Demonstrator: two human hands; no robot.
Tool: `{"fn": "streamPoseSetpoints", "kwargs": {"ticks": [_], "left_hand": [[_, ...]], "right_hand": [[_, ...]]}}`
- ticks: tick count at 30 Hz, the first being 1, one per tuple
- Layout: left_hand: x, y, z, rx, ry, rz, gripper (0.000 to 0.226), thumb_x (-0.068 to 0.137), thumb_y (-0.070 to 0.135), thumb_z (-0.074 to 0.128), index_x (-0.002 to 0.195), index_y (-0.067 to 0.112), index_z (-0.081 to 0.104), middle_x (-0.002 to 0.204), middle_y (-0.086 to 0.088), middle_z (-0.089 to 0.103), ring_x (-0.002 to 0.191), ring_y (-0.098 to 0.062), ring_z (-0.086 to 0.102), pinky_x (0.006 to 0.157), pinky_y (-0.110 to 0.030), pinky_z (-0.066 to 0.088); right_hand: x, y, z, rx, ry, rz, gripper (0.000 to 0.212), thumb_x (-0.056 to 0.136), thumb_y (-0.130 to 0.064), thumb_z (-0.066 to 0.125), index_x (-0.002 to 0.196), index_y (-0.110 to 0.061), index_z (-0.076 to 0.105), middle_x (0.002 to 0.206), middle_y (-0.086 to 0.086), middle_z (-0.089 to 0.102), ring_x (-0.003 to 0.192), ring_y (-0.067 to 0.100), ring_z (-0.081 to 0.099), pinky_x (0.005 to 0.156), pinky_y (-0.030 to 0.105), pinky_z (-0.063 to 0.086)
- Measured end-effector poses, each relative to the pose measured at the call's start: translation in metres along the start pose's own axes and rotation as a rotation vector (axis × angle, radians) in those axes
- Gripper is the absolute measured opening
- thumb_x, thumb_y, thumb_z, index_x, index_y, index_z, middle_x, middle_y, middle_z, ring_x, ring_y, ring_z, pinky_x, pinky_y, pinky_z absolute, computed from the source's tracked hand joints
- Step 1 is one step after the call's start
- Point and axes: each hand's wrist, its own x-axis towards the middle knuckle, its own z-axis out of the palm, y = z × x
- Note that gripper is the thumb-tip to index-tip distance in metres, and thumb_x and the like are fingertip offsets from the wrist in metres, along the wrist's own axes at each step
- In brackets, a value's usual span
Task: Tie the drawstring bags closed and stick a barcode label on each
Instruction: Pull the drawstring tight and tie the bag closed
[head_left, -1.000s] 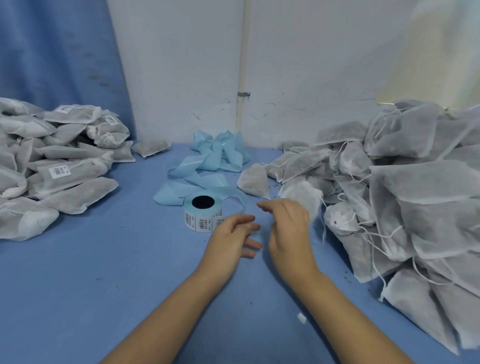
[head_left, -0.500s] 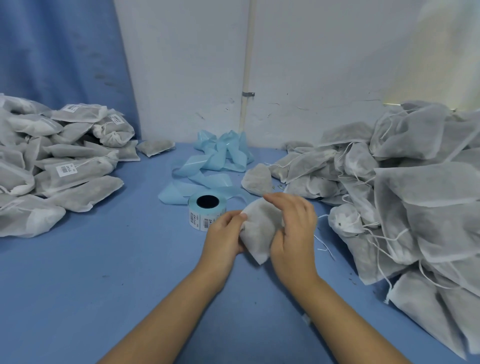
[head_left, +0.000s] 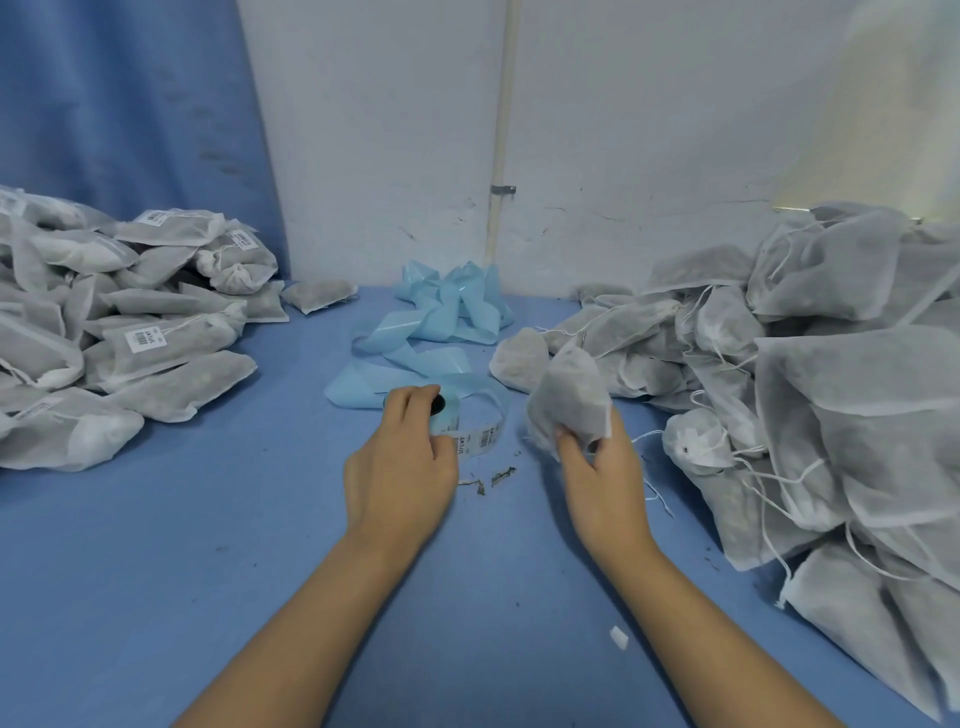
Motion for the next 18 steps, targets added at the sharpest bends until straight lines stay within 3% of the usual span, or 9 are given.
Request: {"fn": "streamPoseSetpoints", "kwargs": {"ticks": [2,4,7,11,15,18], "left_hand": [[0.003,-0.006,-0.002,0.095,-0.061,-0.003,0.043,0.089,0.018,0.042,0.13,0.026,0.046,0.135,0.015,0.042,0.084,-0.02,0.061,0.067,-0.032,0.047],[0.005,-0.011,-0.001,0.133,-0.115,0.002,0.041,0.093,0.02,0.04,0.133,0.026,0.045,0.137,0.014,0.039,0.089,-0.02,0.06,0.068,-0.031,0.046],[0.01,-0.014,-0.002,0.115,-0.177,0.044,0.035,0.097,0.018,0.042,0.132,0.015,0.046,0.131,0.004,0.041,0.092,-0.025,0.057,0.071,-0.036,0.046],[0.016,-0.02,-0.006,0.061,-0.137,-0.032,0.033,0.097,0.018,0.049,0.127,0.004,0.05,0.124,-0.009,0.042,0.092,-0.034,0.056,0.079,-0.041,0.047],[0.019,-0.031,-0.01,0.042,-0.061,-0.119,0.031,0.096,0.013,0.052,0.125,0.002,0.053,0.124,-0.013,0.044,0.095,-0.036,0.056,0.08,-0.038,0.044],[0.018,-0.029,-0.011,-0.008,-0.038,-0.148,0.031,0.095,0.012,0.053,0.125,0.004,0.053,0.126,-0.01,0.042,0.097,-0.034,0.056,0.078,-0.036,0.042]], "right_hand": [[0.001,-0.001,0.0,0.045,0.034,0.059,0.019,0.091,-0.011,0.054,0.095,-0.029,0.051,0.089,-0.012,0.061,0.079,-0.002,0.056,0.067,0.01,0.04],[0.002,-0.001,0.0,0.097,0.033,0.116,0.013,0.092,-0.011,0.054,0.101,-0.02,0.054,0.085,-0.014,0.06,0.071,-0.011,0.054,0.063,0.006,0.04],[0.002,-0.003,0.005,0.192,-0.009,0.183,0.016,0.093,-0.011,0.056,0.108,-0.015,0.056,0.093,-0.012,0.063,0.075,-0.015,0.056,0.065,0.003,0.04],[-0.001,-0.012,0.012,0.377,-0.086,0.314,0.02,0.094,-0.015,0.056,0.114,-0.014,0.057,0.106,-0.007,0.067,0.094,0.002,0.064,0.081,0.017,0.05],[-0.002,-0.019,0.016,0.497,-0.152,0.414,0.013,0.095,-0.015,0.053,0.105,-0.008,0.059,0.094,0.007,0.066,0.068,0.014,0.062,0.062,0.024,0.052],[-0.001,-0.019,0.017,0.601,-0.18,0.471,0.011,0.096,-0.013,0.051,0.1,-0.007,0.059,0.085,0.009,0.064,0.058,0.013,0.057,0.058,0.026,0.047]]}}
